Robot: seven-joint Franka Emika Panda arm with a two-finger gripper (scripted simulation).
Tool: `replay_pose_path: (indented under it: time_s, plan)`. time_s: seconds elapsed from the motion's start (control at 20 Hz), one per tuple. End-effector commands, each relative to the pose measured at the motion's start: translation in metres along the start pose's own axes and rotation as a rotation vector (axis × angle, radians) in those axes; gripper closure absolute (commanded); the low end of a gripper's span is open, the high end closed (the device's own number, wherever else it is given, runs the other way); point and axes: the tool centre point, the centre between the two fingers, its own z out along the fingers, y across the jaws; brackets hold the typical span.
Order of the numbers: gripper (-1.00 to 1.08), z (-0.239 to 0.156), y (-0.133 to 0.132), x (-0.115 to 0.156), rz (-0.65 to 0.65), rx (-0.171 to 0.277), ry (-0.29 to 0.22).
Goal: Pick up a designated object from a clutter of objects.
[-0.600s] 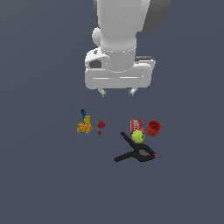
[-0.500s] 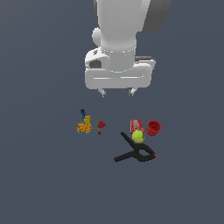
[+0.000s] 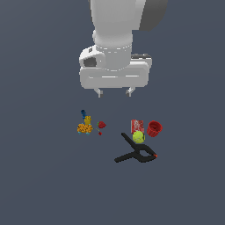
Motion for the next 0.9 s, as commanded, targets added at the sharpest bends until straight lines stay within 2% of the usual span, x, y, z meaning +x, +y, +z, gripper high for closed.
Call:
replay_pose_path:
  time_s: [0.0, 0.4, 0.85]
  plan:
    - [-0.92, -0.001, 0.001, 0.001, -0.002, 0.000, 0.003]
    - [-0.92, 0.006, 0.007, 0.000, -0.021, 0.001, 0.001]
    - [-0.92, 0.036, 0.031, -0.007, -0.103, 0.003, -0.003]
